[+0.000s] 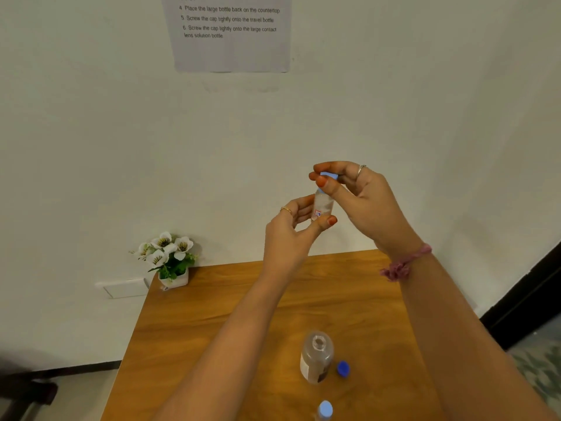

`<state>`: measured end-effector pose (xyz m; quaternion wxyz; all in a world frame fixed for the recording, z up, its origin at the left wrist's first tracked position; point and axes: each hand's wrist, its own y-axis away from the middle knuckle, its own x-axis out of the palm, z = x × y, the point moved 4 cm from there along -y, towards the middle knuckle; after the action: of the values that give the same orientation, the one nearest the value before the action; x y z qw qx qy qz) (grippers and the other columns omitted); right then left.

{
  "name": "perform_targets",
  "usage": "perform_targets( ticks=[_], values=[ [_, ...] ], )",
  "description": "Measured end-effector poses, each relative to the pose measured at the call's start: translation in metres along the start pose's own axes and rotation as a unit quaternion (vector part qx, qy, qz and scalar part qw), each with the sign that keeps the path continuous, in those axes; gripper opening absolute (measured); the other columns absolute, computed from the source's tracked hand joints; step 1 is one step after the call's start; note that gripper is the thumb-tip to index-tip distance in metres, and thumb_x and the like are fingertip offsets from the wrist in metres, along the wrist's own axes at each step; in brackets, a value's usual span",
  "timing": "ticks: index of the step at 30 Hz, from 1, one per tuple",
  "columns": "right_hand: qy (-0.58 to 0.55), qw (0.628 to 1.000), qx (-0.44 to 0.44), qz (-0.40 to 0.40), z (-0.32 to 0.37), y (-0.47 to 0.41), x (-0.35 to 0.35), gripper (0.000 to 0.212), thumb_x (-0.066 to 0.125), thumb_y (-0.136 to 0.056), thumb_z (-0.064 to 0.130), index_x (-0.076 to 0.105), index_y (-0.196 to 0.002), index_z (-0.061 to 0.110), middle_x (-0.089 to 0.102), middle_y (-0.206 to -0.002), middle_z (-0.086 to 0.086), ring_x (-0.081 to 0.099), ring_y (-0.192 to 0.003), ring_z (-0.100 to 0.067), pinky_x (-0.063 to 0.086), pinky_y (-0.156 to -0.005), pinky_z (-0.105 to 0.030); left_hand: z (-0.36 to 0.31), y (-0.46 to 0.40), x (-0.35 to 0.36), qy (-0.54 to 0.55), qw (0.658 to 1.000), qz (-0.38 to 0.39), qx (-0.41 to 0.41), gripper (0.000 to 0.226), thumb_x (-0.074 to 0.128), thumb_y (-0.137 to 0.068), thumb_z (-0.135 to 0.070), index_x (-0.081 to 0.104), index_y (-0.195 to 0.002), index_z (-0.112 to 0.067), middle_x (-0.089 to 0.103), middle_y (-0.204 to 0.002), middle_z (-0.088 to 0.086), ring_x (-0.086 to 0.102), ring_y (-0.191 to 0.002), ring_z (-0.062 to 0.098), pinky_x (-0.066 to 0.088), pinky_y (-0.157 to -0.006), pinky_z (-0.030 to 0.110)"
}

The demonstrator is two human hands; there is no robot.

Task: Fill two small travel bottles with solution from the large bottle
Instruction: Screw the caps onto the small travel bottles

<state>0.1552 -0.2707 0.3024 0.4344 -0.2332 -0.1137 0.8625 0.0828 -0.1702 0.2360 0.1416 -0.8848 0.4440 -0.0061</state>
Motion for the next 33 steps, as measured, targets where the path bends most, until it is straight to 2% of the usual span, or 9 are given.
perform_targets(
  ticks=[2, 4, 8, 11, 15, 20, 25, 28, 33],
  values=[
    [0.028, 1.000, -0.010, -0.010, -0.003, 0.014, -0.007, 0.021, 0.059, -0.090, 0.028, 0.062, -0.111, 0.025, 0.068, -0.111, 0.005, 0.061, -0.103, -0.010, 0.050, -0.089, -0.030, 0.018, 0.008, -0.004, -0.001, 0.997, 0.071, -0.027, 0.096, 0.084, -0.062, -0.037, 0.034, -0.144, -0.029, 0.050, -0.130, -0.023, 0.050, -0.116, -0.009, 0.045, -0.088, 0.010],
    [0.053, 0.998, -0.004, -0.023, -0.012, 0.036, -0.013, 0.025, 0.061, -0.087, 0.032, 0.063, -0.111, 0.024, 0.068, -0.110, 0.008, 0.062, -0.094, -0.009, 0.048, -0.075, -0.017, 0.046, 0.022, -0.009, -0.057, 0.991, 0.105, -0.065, 0.104, 0.084, -0.064, -0.033, 0.024, -0.149, -0.029, 0.039, -0.145, -0.018, 0.040, -0.126, -0.002, 0.042, -0.088, 0.012],
    [0.075, 0.995, 0.063, 0.006, -0.053, 0.097, -0.015, 0.031, 0.065, -0.078, 0.042, 0.067, -0.105, 0.027, 0.070, -0.100, 0.012, 0.064, -0.085, -0.006, 0.051, -0.071, -0.016, 0.113, 0.060, -0.033, -0.151, 0.977, 0.068, -0.134, 0.064, 0.073, -0.085, -0.021, 0.043, -0.141, -0.016, 0.049, -0.142, -0.004, 0.051, -0.126, 0.013, 0.046, -0.094, 0.024],
    [0.085, 0.987, 0.133, 0.035, -0.098, 0.142, -0.009, 0.025, 0.072, -0.079, 0.026, 0.067, -0.103, 0.030, 0.069, -0.098, 0.011, 0.065, -0.086, -0.004, 0.052, -0.074, -0.016, 0.154, 0.083, -0.038, -0.146, 0.970, 0.052, -0.187, 0.045, 0.067, -0.089, -0.013, 0.053, -0.132, -0.012, 0.059, -0.130, -0.001, 0.060, -0.113, 0.014, 0.047, -0.087, 0.020],
    [0.091, 0.972, 0.201, 0.076, -0.155, 0.192, 0.002, 0.033, 0.072, -0.080, 0.009, 0.064, -0.100, 0.034, 0.066, -0.099, 0.014, 0.063, -0.086, 0.006, 0.048, -0.072, -0.008, 0.192, 0.102, -0.028, -0.152, 0.959, 0.056, -0.234, 0.041, 0.060, -0.091, -0.004, 0.054, -0.131, -0.011, 0.063, -0.124, 0.001, 0.060, -0.111, 0.016, 0.048, -0.095, 0.031],
    [0.131, 0.949, 0.251, 0.138, -0.209, 0.242, 0.015, 0.029, 0.068, -0.083, 0.005, 0.066, -0.111, 0.015, 0.065, -0.099, 0.011, 0.060, -0.085, 0.014, 0.044, -0.074, -0.001, 0.222, 0.122, -0.012, -0.133, 0.939, 0.102, -0.299, 0.046, 0.048, -0.088, 0.012, 0.048, -0.126, -0.014, 0.054, -0.103, -0.003, 0.052, -0.095, 0.014, 0.042, -0.075, 0.025],
    [0.149, 0.930, 0.266, 0.205, -0.235, 0.265, 0.025, 0.034, 0.064, -0.088, 0.013, 0.060, -0.122, 0.013, 0.063, -0.118, 0.000, 0.058, -0.106, -0.008, 0.049, -0.093, -0.023, 0.241, 0.141, -0.006, -0.144, 0.919, 0.104, -0.352, 0.058, 0.055, -0.087, 0.009, 0.041, -0.139, -0.011, 0.055, -0.122, -0.003, 0.054, -0.118, 0.017, 0.045, -0.098, 0.034],
    [0.161, 0.931, 0.234, 0.229, -0.237, 0.269, 0.029, 0.033, 0.064, -0.088, 0.015, 0.060, -0.121, 0.015, 0.063, -0.117, 0.000, 0.056, -0.108, -0.013, 0.048, -0.093, -0.033, 0.247, 0.150, -0.002, -0.150, 0.914, 0.114, -0.359, 0.065, 0.059, -0.085, 0.008, 0.037, -0.143, -0.013, 0.052, -0.129, -0.006, 0.049, -0.124, 0.012, 0.041, -0.104, 0.038],
    [0.156, 0.929, 0.215, 0.257, -0.241, 0.272, 0.027, 0.036, 0.062, -0.089, 0.020, 0.057, -0.125, 0.016, 0.060, -0.117, 0.003, 0.051, -0.110, -0.011, 0.047, -0.093, -0.036, 0.253, 0.159, 0.010, -0.158, 0.914, 0.135, -0.349, 0.078, 0.064, -0.081, 0.007, 0.031, -0.147, -0.020, 0.047, -0.142, -0.002, 0.040, -0.133, 0.010, 0.035, -0.089, 0.007]
  ],
)
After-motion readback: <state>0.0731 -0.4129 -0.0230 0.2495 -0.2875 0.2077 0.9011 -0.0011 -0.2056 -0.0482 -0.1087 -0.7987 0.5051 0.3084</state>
